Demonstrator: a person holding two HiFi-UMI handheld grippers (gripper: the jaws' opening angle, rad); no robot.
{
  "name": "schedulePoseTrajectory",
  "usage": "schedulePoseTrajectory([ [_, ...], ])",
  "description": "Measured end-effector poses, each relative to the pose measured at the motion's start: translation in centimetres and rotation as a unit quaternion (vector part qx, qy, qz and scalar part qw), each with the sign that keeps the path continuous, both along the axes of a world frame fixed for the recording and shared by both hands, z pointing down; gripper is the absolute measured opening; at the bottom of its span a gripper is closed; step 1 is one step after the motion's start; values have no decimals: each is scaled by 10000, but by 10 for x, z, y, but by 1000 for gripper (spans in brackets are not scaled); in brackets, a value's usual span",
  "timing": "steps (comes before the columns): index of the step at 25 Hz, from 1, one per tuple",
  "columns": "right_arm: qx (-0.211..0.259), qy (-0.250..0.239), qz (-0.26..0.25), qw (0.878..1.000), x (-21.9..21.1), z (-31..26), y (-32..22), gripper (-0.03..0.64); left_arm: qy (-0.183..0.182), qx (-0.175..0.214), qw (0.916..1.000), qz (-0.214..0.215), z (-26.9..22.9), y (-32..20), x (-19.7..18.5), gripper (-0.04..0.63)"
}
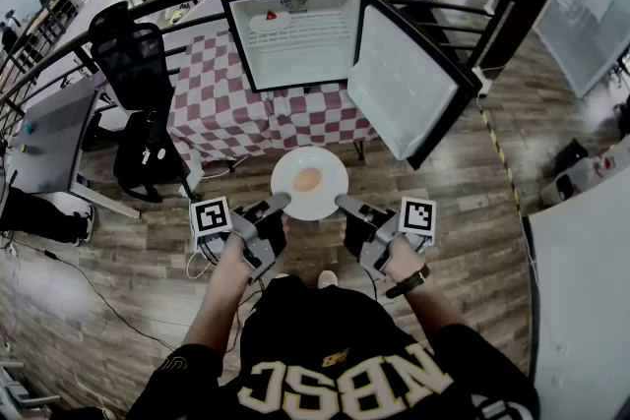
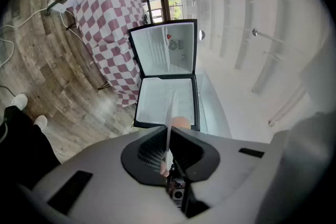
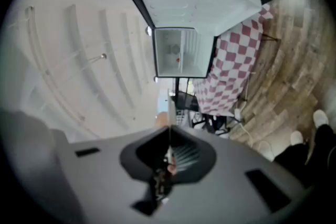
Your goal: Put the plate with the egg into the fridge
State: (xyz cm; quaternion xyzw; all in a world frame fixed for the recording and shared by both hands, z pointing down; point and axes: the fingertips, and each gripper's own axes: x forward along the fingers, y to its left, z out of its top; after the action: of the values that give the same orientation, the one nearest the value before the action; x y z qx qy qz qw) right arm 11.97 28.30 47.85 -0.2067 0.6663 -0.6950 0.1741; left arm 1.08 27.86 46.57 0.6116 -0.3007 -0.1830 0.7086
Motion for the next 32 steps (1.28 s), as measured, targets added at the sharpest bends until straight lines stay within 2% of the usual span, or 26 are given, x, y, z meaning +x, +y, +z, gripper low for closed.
schedulePoseTrajectory([
  [4,-46,-110,-90,9999,1,5,-2,26,-182,-11,9998,-41,6,0,2,34],
  [9,-319,-240,-86,9992,1,19,2,26,-291,-126,9995,-75,19,3,3,34],
  [14,-436,-115,-91,9989,0,33,-3,26,-120,-320,9992,-223,36,0,1,34],
  [19,-387,-23,-24,9992,-4,37,-24,26,58,-266,9993,-245,41,-20,-3,35],
  [21,-419,12,34,9991,-6,42,-37,26,67,-134,9997,-212,43,-34,-5,34],
  [24,-511,45,224,9984,-11,49,-62,26,-3,311,9995,-82,37,-61,-9,37],
  [27,-448,284,430,9977,-12,55,-95,26,-92,650,9978,-17,37,-91,-12,38],
  [32,-435,454,579,9963,-23,60,-149,26,97,588,9982,-48,49,-146,-26,38],
])
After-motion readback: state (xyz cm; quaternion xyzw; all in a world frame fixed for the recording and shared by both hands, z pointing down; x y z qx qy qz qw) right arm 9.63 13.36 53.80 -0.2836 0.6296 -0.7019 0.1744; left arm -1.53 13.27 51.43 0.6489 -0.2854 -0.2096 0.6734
